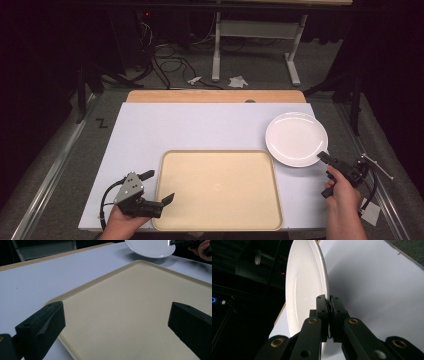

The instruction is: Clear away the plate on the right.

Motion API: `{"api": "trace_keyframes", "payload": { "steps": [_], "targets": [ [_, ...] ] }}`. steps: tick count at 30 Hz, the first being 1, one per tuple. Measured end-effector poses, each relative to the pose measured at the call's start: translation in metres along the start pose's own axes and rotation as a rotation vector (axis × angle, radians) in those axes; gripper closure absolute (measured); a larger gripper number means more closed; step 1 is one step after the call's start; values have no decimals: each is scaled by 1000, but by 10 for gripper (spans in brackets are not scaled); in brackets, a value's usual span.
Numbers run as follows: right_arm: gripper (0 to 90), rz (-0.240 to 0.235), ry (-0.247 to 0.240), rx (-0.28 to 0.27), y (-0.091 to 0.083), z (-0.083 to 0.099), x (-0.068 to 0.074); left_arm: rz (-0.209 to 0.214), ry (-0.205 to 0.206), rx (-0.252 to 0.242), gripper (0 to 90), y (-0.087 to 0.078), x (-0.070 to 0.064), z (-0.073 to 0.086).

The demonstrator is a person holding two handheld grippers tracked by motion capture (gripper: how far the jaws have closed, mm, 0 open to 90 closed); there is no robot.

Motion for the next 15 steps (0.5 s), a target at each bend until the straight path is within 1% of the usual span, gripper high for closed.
{"api": "trace_keyframes", "payload": {
  "steps": [5, 10, 15],
  "targets": [
    [890, -13, -7, 11, -1, 3, 3, 3, 2, -3, 18, 1, 0, -1],
    [890, -28, 11, 20, -3, 5, 4, 6, 3, -6, 18, 1, 0, -2],
    [889, -43, 14, 28, -4, 7, 5, 4, 3, -13, 18, 1, 1, -3]
  ]
}}
Point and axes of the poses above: each handheld gripper's, and its own axes: y roughly forward along the jaws, z roughly out of its underside, x roughly to its left, the point moved 6 cm from there along y, roughly forward along the jaws, and after that the axes turned 7 degrees about y, right-handed, at the moved point
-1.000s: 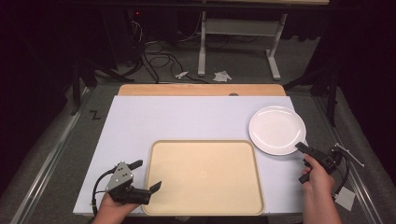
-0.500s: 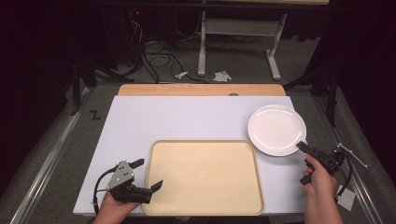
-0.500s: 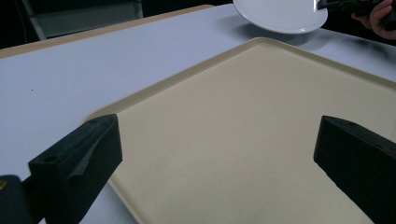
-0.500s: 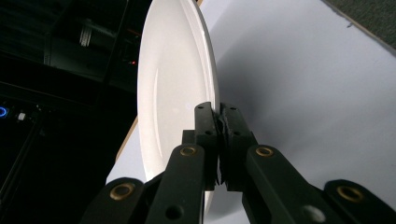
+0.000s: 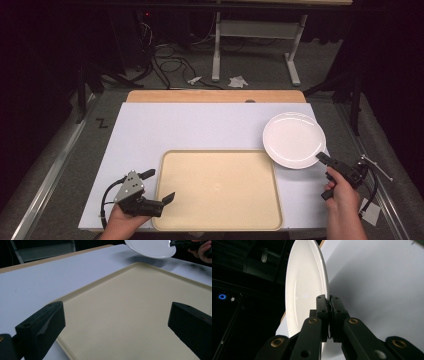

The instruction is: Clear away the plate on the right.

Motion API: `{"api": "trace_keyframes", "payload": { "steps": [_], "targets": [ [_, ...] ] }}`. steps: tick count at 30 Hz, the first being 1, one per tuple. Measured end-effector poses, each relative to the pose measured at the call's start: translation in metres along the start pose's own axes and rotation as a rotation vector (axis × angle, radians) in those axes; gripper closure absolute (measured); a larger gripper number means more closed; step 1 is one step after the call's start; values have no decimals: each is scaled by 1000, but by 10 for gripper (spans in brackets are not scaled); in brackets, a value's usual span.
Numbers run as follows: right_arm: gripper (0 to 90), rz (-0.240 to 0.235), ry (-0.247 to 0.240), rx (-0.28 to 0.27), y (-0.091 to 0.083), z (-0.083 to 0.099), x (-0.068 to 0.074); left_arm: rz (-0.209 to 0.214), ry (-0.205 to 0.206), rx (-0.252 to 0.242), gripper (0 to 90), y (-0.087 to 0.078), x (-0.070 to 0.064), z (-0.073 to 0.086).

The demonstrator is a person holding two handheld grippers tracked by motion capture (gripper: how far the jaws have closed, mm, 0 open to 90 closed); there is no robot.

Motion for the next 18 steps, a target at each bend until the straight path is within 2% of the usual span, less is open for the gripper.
{"api": "trace_keyframes", "payload": {
  "steps": [9, 16, 18],
  "targets": [
    [889, -22, -10, 44, 4, 12, 9, -6, -4, -7, 18, -1, 2, -1],
    [889, -34, -39, 103, 12, 26, 22, -13, -8, -9, 18, -2, 5, 0],
    [890, -36, -61, 117, 14, 30, 29, -12, -11, -8, 18, -1, 5, 0]
  ]
}}
Point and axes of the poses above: each handheld gripper's, and its own axes: y roughly forward along the jaws, z roughly out of its underside, x roughly to its left, the point moved 6 cm from there along y, roughly forward along the jaws, and after that the axes turned 7 degrees about y, right-handed, at the moved point
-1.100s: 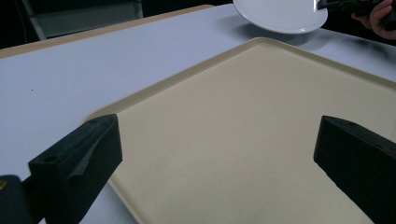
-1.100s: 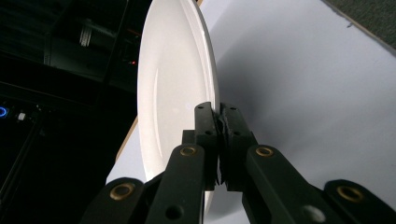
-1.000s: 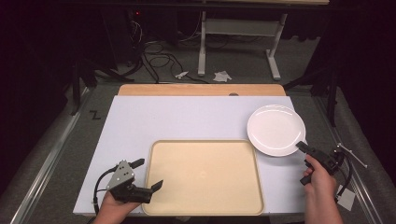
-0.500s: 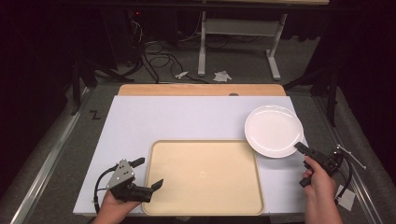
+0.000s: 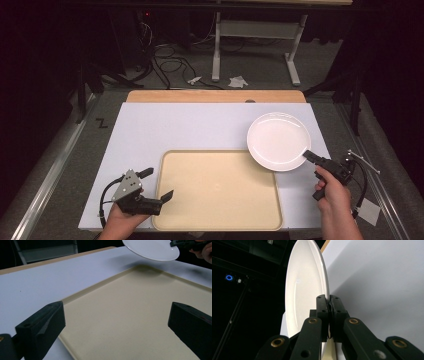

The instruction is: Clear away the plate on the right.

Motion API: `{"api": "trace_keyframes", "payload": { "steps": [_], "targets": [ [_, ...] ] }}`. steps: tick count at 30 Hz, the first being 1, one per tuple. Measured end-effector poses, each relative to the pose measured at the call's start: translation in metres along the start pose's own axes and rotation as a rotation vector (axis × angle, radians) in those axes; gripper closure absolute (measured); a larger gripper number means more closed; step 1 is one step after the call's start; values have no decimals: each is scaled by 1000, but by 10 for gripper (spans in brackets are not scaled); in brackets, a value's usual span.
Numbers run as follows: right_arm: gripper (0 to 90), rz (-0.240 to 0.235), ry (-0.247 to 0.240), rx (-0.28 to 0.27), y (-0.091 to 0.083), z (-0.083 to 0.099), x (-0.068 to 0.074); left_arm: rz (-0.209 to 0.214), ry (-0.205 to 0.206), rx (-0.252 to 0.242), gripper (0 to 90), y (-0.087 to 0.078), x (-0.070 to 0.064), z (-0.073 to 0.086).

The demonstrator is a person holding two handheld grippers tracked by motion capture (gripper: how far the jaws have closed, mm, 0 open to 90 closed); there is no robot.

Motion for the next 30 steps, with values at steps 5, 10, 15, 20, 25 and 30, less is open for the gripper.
{"api": "trace_keyframes", "payload": {
  "steps": [5, 10, 15, 20, 25, 30],
  "targets": [
    [890, 5, -14, 17, 1, 6, 4, 5, 0, -1, 18, 1, -1, 0],
    [890, -8, -25, 54, 5, 21, 7, 0, 1, -4, 18, 0, 0, -1],
    [889, -16, -50, 94, 14, 34, 14, -3, 2, -4, 18, 1, -1, -1],
    [889, -37, -78, 157, 24, 53, 25, -4, 1, -5, 18, 1, 0, -1],
    [889, -46, -108, 211, 33, 68, 34, -5, 2, -6, 18, 0, 0, -2],
    [889, -48, -122, 242, 40, 77, 39, -8, 0, -7, 18, 0, 0, -2]
  ]
}}
Point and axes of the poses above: each handheld gripper's, and its own axes: y roughly forward along the jaws, z roughly out of its underside, x roughly to its left, the point moved 6 cm from there along y, roughly forward along the jaws, and after that the axes turned 7 degrees about y, right-handed, at the moved point
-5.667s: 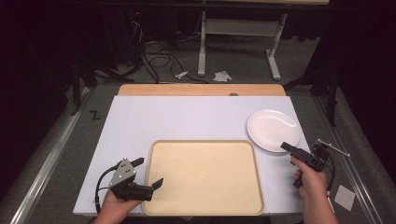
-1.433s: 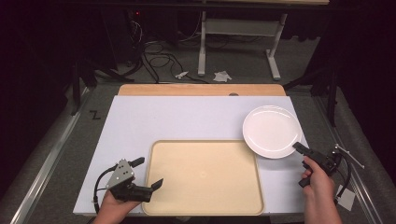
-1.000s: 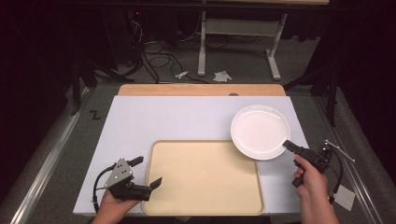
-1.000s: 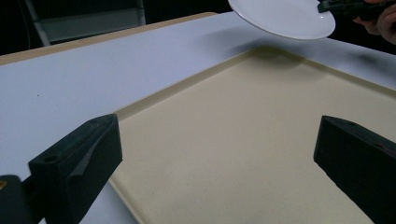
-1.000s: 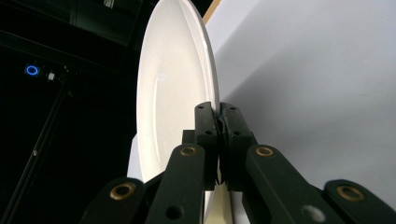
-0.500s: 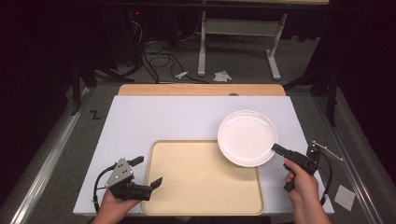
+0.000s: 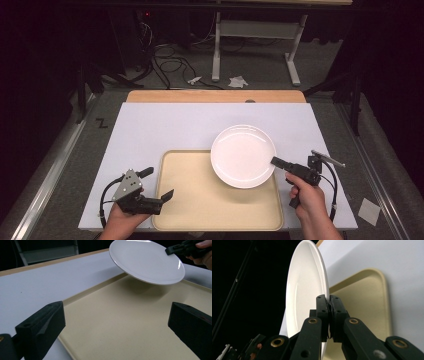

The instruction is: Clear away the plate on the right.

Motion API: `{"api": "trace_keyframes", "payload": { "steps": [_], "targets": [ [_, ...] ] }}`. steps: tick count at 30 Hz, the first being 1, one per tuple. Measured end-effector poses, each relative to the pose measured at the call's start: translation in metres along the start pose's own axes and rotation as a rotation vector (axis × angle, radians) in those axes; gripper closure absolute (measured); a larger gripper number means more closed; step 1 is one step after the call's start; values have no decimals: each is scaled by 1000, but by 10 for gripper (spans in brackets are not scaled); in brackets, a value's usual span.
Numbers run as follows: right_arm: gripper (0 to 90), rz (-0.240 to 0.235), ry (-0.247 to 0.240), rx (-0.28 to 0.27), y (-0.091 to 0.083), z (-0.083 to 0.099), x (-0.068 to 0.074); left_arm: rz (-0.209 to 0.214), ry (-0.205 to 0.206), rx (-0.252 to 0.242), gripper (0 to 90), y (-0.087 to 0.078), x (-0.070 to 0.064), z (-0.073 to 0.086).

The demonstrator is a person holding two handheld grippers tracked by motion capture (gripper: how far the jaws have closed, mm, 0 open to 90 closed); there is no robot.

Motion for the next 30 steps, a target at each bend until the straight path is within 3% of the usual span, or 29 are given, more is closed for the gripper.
{"api": "trace_keyframes", "payload": {
  "steps": [11, 30],
  "targets": [
    [889, -36, -42, 60, 13, 17, 17, 0, 3, -1, 18, -1, -1, 0],
    [888, 5, -97, 151, 33, 40, 20, 3, 4, -3, 18, -2, -1, -1]
  ]
}}
Point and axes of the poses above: each handheld gripper's, and its own axes: y roughly forward along the jaws, z roughly out of its underside, x roughly to its left, the point moved 6 cm from there along y, roughly forward along the jaws, and after that the axes turned 7 degrees about y, right-handed, at the moved point
